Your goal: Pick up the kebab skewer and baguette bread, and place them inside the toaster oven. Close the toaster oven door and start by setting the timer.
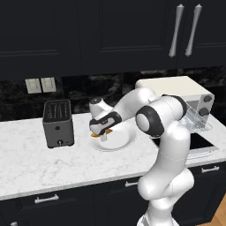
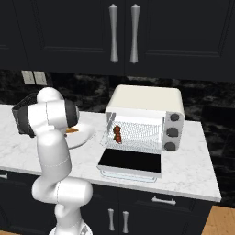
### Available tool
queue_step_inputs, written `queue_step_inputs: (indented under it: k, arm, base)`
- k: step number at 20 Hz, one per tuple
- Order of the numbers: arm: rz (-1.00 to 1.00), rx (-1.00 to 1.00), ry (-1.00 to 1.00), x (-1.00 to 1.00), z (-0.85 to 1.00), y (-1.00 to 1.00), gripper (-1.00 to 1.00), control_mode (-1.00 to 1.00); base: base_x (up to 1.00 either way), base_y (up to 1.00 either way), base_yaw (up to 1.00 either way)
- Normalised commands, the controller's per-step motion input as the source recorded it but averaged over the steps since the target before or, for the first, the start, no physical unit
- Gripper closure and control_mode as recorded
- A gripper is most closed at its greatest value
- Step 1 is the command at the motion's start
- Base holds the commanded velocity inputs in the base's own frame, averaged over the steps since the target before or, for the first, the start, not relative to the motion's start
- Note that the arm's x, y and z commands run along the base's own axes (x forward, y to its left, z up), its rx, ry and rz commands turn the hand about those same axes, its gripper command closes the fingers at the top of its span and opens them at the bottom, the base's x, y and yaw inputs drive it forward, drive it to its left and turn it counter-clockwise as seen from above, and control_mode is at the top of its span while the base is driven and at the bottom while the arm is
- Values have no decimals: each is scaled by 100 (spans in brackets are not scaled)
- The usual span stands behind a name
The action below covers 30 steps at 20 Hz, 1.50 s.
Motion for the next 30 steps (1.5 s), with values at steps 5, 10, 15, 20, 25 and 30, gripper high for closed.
queue_step_inputs:
  k: [5, 10, 15, 20, 25, 30]
  arm:
    - [0, 0, 0, -4, 0, -1, 100, -100]
    - [0, 0, -4, -30, 8, -12, 100, -100]
    - [-2, 1, -10, -69, 32, -51, 100, -100]
    - [-11, 6, -14, -74, 43, -63, 100, -100]
    - [-19, 16, -13, -80, 64, -58, 100, -100]
    - [-27, 21, -12, -74, 64, -68, 100, -100]
  base:
    - [0, 0, 0]
    - [0, 0, 0]
    - [0, 0, 0]
    - [0, 0, 0]
    - [0, 0, 0]
    - [0, 0, 0]
